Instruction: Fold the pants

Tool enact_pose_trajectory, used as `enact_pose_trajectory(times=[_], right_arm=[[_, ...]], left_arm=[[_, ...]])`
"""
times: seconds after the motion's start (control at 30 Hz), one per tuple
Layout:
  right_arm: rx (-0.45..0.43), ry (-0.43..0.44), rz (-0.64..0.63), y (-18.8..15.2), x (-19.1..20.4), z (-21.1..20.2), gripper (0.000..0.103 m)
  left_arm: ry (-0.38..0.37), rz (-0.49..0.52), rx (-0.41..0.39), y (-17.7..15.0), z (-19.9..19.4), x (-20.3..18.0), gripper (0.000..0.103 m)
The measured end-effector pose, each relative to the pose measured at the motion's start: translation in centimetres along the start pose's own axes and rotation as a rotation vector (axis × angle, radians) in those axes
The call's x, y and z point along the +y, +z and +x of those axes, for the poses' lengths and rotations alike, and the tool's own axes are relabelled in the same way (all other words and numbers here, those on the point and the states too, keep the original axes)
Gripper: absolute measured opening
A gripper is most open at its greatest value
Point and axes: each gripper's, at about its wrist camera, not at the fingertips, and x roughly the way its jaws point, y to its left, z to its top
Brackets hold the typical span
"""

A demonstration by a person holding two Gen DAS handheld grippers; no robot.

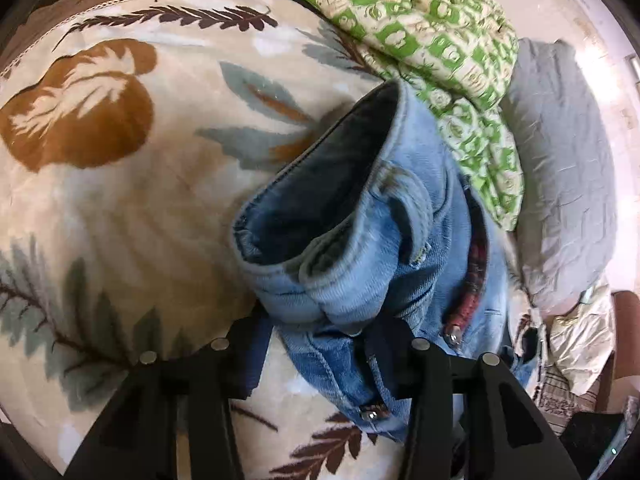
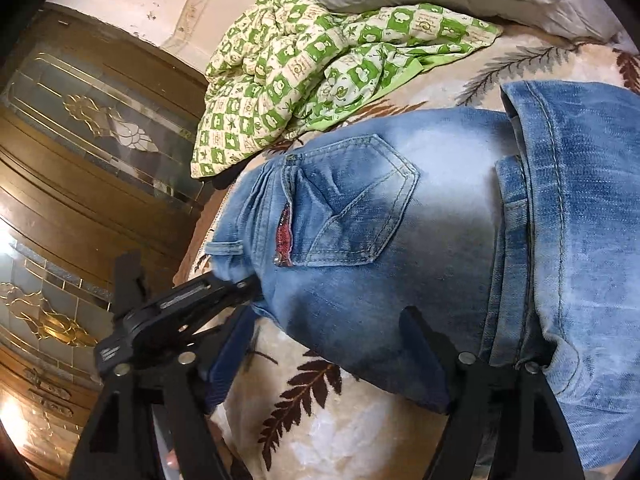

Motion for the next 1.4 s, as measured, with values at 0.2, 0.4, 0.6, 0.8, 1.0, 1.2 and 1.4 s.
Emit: enact_pose_trajectory(times=[0.2, 0.4, 0.6, 0.8, 1.0, 1.2, 1.4], right_arm=[[-0.007, 0.017, 0.018, 0.4, 0.0, -0.6, 0.078], [-0.005, 0.032, 0.045, 0.8, -0.4, -0.6, 0.078], [0.015, 0.031, 0.053, 0.9, -0.2, -0.3, 0.078], [0.020, 0.016, 0.033, 1.2, 0.4, -1.7, 0.078], [0.006, 0.034, 0.044, 0.8, -0.1, -2.7, 0.078], [0.009, 0.059, 0.061, 0.6, -0.9, -2.3, 0.078], [-0.011, 0.084, 0.087, 1.1, -2.1, -3.5, 0.078]], left_arm=[[0.037, 0.107, -0.081, -0.8, -2.2, -1.8, 0.029], [0.072, 0.188, -0.114, -0.6, -2.6, -3.7, 0.027], [0.014, 0.045, -0.003, 0.9, 0.0, -1.1, 0.043], [-0.142, -0.123, 0.044, 1.2, 0.0, 1.8, 0.045], [-0.180, -0.128, 0.008, 1.3, -1.2, 1.9, 0.058], [-0.044, -0.082, 0.005, 1.6, -0.8, 1.0, 0.030], [0.093, 0.327, -0.239, -2.4, -6.6, -7.2, 0.022]])
